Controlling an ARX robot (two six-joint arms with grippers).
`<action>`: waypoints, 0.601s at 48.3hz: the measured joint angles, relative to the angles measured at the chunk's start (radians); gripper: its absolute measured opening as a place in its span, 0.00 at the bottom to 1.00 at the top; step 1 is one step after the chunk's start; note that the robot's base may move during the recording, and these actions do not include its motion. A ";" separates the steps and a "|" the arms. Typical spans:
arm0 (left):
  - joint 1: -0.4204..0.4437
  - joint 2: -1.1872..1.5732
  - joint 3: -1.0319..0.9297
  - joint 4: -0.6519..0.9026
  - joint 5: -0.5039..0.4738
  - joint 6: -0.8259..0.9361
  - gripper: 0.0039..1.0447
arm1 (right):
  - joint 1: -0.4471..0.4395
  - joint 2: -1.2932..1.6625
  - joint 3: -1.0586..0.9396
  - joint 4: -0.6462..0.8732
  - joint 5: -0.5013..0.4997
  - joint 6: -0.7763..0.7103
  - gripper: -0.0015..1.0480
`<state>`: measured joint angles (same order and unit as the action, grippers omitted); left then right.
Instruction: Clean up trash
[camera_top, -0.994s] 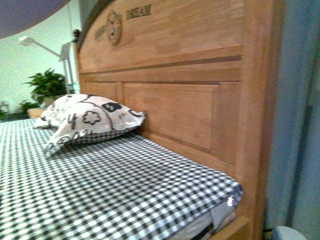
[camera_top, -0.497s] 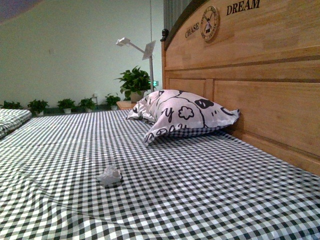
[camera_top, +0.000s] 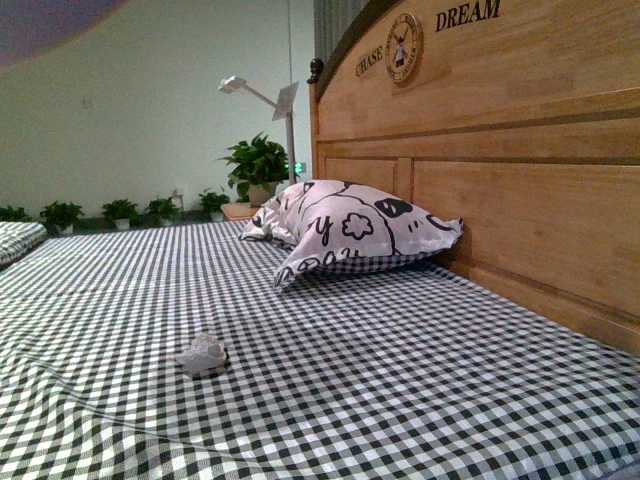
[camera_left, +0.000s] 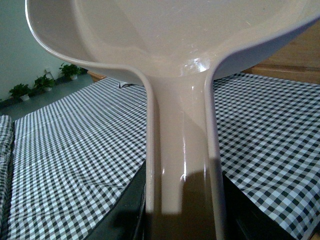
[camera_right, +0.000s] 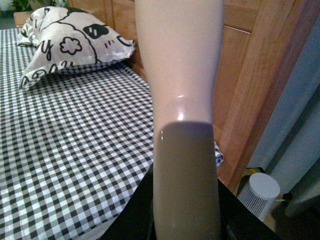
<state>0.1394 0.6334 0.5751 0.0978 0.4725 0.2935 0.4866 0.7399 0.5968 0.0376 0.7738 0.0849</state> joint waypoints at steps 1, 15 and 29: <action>0.000 0.000 0.000 0.000 0.000 0.000 0.25 | 0.000 0.000 0.000 0.000 0.000 0.000 0.18; 0.006 -0.003 0.000 0.000 -0.021 -0.004 0.25 | 0.004 0.007 0.000 0.000 -0.019 -0.003 0.18; 0.011 0.026 0.052 -0.159 0.032 -0.084 0.25 | 0.000 -0.001 -0.001 0.000 0.001 -0.003 0.18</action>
<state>0.1505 0.6590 0.6270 -0.0616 0.5045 0.2092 0.4862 0.7391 0.5957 0.0372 0.7750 0.0818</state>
